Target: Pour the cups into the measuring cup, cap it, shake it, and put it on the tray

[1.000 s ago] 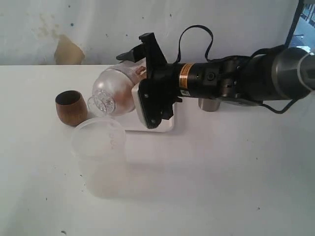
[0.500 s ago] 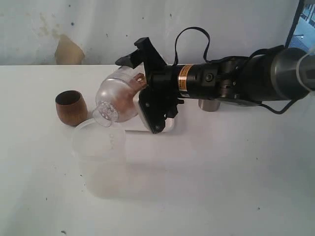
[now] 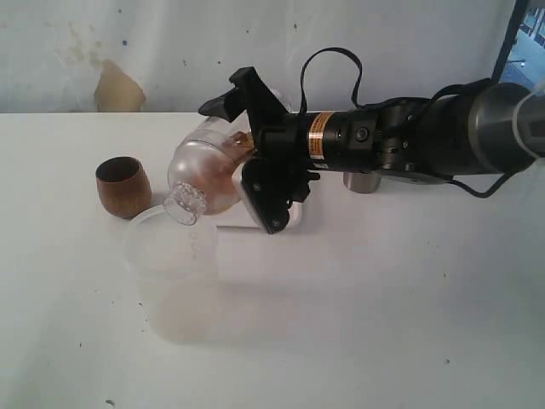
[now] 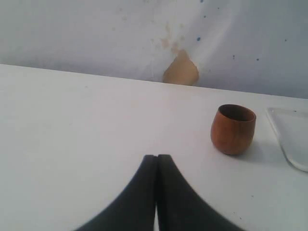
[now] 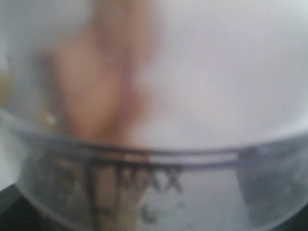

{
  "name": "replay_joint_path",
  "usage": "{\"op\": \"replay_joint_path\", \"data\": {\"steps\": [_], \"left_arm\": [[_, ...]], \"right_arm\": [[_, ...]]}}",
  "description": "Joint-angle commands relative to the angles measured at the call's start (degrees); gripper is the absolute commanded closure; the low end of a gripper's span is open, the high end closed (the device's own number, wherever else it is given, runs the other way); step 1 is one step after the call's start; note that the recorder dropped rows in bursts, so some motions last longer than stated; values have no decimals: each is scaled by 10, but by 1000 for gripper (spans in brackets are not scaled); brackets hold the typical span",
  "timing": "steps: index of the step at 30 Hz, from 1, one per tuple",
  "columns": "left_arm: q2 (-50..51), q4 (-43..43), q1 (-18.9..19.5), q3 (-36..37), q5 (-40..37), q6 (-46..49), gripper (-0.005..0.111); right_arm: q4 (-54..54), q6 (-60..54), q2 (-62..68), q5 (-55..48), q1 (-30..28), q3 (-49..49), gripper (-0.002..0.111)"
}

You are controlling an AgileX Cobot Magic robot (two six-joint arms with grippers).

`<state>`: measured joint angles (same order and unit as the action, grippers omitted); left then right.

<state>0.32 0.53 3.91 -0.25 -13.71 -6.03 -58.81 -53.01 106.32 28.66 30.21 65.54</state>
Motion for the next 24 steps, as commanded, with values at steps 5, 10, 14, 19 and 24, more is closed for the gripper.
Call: {"op": "replay_joint_path", "data": {"steps": [5,10,14,19,24], "left_arm": [[-3,-1,0,2,4,-1,107],[-3,-1,0,2,4,-1,107],[-3,-1,0,2,4,-1,107],[-3,-1,0,2,4,-1,107],[-3,-1,0,2,4,-1,107]], "right_arm": [[25,-9,-12,18,1,7,108],[29,-27,-12,18,1,7,108],[53,-55,-12,18,1,7,108],[54,-70,-12,18,1,7,108],[54,-87,-12,18,1,7,108]]}}
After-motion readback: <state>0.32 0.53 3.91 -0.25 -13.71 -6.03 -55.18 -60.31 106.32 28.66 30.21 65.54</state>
